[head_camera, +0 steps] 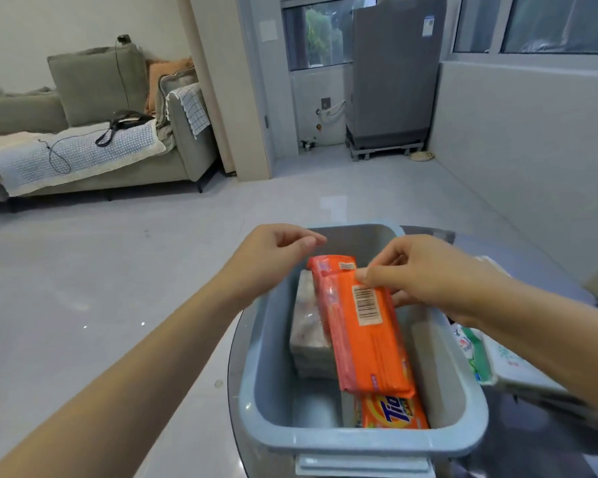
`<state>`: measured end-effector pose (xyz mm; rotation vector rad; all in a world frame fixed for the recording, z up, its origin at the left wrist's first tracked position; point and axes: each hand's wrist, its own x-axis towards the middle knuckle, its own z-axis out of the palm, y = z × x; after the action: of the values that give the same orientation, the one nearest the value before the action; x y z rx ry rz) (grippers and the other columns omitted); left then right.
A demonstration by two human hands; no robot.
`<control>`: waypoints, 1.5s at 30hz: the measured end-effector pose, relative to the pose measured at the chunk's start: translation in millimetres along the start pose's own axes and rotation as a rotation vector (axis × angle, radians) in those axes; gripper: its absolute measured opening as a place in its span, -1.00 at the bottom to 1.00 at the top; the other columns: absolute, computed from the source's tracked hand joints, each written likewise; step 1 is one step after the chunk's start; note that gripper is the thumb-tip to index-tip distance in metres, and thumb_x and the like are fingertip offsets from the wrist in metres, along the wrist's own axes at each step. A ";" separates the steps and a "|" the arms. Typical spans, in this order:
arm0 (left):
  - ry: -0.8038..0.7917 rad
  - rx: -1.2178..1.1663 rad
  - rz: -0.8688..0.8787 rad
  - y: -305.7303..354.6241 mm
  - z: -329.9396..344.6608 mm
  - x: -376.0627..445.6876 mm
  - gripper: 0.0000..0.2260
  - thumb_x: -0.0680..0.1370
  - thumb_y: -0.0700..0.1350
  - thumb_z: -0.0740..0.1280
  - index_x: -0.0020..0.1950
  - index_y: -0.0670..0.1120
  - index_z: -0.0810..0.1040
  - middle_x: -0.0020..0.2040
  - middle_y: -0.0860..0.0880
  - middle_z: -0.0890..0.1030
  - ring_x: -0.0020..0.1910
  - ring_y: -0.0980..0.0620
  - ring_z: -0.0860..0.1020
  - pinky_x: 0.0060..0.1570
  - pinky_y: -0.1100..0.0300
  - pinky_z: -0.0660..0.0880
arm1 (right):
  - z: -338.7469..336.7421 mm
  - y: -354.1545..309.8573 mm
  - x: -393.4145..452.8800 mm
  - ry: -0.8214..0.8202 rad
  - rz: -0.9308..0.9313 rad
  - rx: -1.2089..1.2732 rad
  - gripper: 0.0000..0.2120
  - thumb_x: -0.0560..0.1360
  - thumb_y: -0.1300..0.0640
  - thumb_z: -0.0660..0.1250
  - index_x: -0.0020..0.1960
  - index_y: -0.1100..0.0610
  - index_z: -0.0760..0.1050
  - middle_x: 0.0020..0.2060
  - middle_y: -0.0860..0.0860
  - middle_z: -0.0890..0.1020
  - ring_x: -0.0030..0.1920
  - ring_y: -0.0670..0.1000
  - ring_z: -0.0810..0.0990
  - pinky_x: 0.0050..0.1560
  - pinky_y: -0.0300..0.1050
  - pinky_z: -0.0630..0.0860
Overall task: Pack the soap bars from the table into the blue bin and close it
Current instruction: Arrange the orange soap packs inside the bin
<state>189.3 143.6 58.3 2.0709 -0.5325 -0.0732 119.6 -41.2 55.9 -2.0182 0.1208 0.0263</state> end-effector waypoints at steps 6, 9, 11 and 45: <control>0.078 0.082 0.065 -14.9 12.7 -49.7 -0.72 0.53 -0.11 0.29 0.09 0.29 0.49 0.40 0.11 0.38 0.41 0.18 0.28 0.40 0.16 0.19 | 22.0 -6.2 11.6 -0.241 0.147 -0.049 -0.88 0.42 0.08 0.41 -0.14 0.13 0.57 -0.17 0.12 0.69 -0.18 0.05 0.65 -0.17 -0.11 0.61; 0.105 0.072 0.010 -22.0 14.7 -54.4 -0.65 0.56 -0.14 0.24 0.34 0.09 0.41 0.49 0.09 0.23 0.48 0.21 0.09 0.47 0.14 0.07 | 39.0 -1.9 8.8 -0.412 0.236 -0.054 -0.89 0.46 0.16 0.36 -0.03 0.16 0.58 -0.08 0.16 0.67 -0.08 0.10 0.63 -0.20 -0.16 0.59; 0.085 0.101 -0.025 -25.0 15.5 -55.9 -0.61 0.57 -0.11 0.23 0.40 0.07 0.34 0.51 0.11 0.18 0.49 0.24 0.02 0.48 0.15 0.01 | 45.0 0.0 9.1 -0.454 0.237 -0.101 -0.86 0.48 0.18 0.34 0.03 0.14 0.57 -0.08 0.13 0.67 -0.05 0.09 0.65 -0.16 -0.15 0.62; 0.067 0.135 -0.086 -23.9 19.3 -55.9 -0.66 0.52 0.05 0.27 0.30 0.15 0.41 0.50 0.21 0.16 0.47 0.29 -0.03 0.27 0.32 -0.03 | 56.7 4.3 20.7 -0.675 -0.041 -0.842 -0.70 0.45 -0.17 0.28 0.11 -0.07 0.46 -0.01 -0.09 0.57 -0.01 -0.05 0.56 -0.03 -0.21 0.51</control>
<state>142.0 161.1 19.2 2.2199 -0.4171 -0.0183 141.8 6.4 25.9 -2.7147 -0.4299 0.8440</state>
